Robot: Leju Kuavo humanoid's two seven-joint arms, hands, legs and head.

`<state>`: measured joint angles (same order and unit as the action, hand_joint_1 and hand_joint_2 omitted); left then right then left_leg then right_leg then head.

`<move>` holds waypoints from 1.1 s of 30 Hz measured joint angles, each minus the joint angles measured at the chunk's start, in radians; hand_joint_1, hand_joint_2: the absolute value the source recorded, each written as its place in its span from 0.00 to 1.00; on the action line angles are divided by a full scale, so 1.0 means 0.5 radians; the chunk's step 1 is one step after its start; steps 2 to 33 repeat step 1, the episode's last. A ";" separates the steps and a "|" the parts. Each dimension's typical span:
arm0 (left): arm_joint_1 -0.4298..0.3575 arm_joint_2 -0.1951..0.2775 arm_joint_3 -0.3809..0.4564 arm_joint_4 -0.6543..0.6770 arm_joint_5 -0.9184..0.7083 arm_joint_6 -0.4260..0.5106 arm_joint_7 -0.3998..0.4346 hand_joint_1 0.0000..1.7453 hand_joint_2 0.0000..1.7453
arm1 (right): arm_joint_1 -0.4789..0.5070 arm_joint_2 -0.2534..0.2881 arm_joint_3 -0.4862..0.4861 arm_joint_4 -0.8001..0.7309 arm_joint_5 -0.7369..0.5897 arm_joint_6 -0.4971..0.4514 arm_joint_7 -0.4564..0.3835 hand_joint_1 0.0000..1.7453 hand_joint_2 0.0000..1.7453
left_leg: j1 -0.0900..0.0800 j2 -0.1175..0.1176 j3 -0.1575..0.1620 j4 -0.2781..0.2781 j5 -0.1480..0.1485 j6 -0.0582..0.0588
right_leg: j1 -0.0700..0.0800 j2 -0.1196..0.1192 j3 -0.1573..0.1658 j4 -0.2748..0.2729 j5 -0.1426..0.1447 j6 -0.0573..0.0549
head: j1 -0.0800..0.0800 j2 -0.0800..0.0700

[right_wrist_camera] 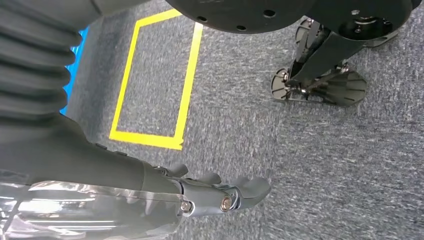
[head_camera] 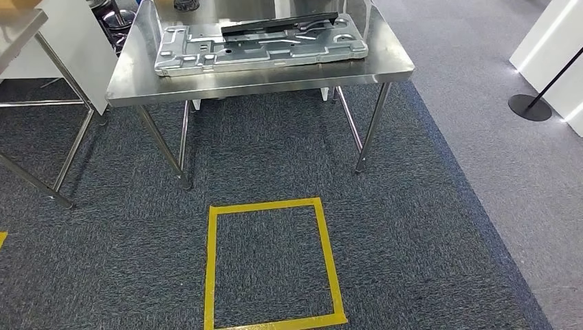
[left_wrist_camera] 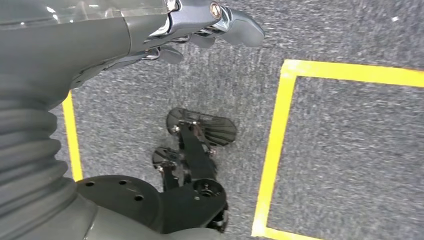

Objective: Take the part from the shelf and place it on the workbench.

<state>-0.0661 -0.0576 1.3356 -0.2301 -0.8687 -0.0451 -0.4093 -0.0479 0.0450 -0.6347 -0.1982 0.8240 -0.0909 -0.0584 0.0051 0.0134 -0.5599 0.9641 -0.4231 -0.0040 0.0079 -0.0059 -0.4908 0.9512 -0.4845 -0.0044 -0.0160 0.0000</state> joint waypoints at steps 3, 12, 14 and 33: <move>0.003 0.001 -0.019 0.000 0.016 0.001 0.008 0.00 1.00 | 0.002 0.000 0.006 -0.001 -0.015 0.001 0.000 0.00 0.33 | 0.000 0.000 -0.001 0.000 0.000 0.000 | 0.000 0.000 0.000 0.000 0.000 0.000 | 0.000 0.000; 0.003 0.001 -0.019 0.000 0.016 0.001 0.008 0.00 1.00 | 0.002 0.000 0.006 -0.001 -0.015 0.001 0.000 0.00 0.33 | 0.000 0.000 -0.001 0.000 0.000 0.000 | 0.000 0.000 0.000 0.000 0.000 0.000 | 0.000 0.000; 0.003 0.001 -0.019 0.000 0.016 0.001 0.008 0.00 1.00 | 0.002 0.000 0.006 -0.001 -0.015 0.001 0.000 0.00 0.33 | 0.000 0.000 -0.001 0.000 0.000 0.000 | 0.000 0.000 0.000 0.000 0.000 0.000 | 0.000 0.000; 0.003 0.001 -0.019 0.000 0.016 0.001 0.008 0.00 1.00 | 0.002 0.000 0.006 -0.001 -0.015 0.001 0.000 0.00 0.33 | 0.000 0.000 -0.001 0.000 0.000 0.000 | 0.000 0.000 0.000 0.000 0.000 0.000 | 0.000 0.000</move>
